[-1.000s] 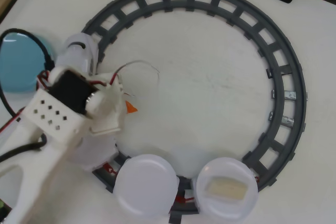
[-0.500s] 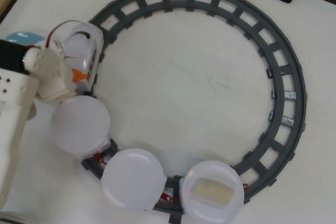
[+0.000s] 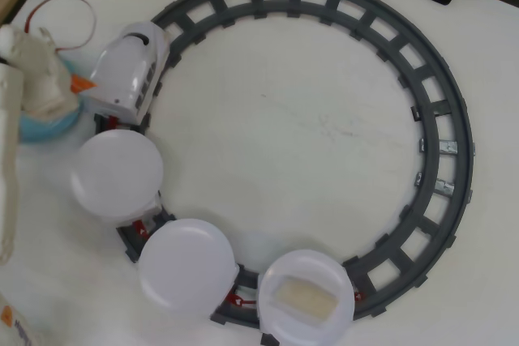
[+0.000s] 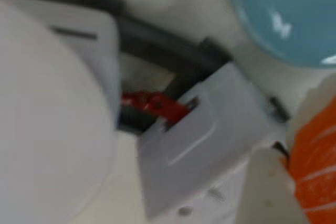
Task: Pick up the sushi from the Shinkansen and put it on the blue dish
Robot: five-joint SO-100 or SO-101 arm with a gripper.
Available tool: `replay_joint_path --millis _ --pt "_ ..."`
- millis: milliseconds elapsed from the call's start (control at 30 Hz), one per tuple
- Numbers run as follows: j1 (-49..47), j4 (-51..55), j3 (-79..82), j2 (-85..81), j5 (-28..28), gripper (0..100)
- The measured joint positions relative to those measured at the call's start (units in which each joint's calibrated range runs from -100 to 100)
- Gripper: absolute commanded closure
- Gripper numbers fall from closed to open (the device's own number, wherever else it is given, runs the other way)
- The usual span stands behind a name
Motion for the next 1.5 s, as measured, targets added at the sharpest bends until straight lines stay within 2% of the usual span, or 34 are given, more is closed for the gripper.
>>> replay_joint_path --millis 300,1333,1500 --pt "-5.8 4.12 -12.08 8.52 -0.26 92" --pt "-8.75 4.2 -34.22 33.83 -0.26 91" --pt "-9.07 4.2 -34.4 33.83 -0.26 85"
